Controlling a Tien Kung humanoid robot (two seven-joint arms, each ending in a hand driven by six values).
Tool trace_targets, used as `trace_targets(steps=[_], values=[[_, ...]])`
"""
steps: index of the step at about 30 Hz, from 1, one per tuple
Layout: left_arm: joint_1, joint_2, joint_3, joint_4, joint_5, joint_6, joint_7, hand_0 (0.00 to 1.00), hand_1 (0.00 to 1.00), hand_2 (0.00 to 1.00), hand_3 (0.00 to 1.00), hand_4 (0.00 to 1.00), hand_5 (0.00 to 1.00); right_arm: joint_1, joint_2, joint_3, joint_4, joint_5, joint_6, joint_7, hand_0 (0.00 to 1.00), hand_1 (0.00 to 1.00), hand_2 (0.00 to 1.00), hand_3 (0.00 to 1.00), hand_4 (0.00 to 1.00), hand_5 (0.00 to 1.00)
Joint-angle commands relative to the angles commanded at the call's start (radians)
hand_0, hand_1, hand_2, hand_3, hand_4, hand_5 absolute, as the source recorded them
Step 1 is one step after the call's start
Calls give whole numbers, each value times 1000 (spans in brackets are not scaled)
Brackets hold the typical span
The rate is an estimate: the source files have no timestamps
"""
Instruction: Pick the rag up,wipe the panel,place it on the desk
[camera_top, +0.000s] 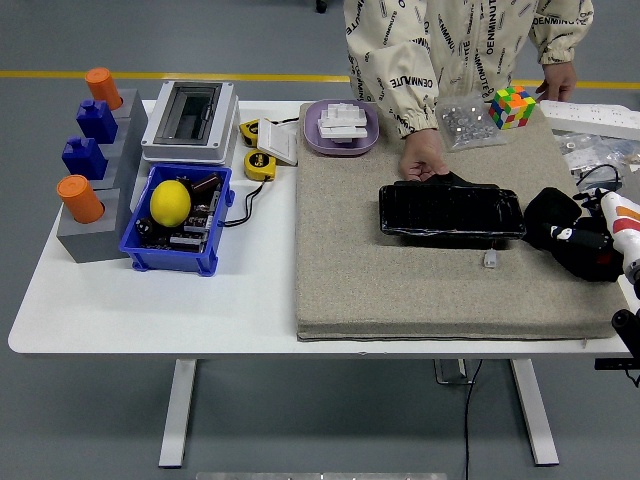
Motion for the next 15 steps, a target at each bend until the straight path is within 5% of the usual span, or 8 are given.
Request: trace_targets(steps=[15], values=[[2,0,6,0,-2,0,0,605,637,638,560,632,446,-5,18,-4,-15,52,-13,50,606,596,670,671,998,538]])
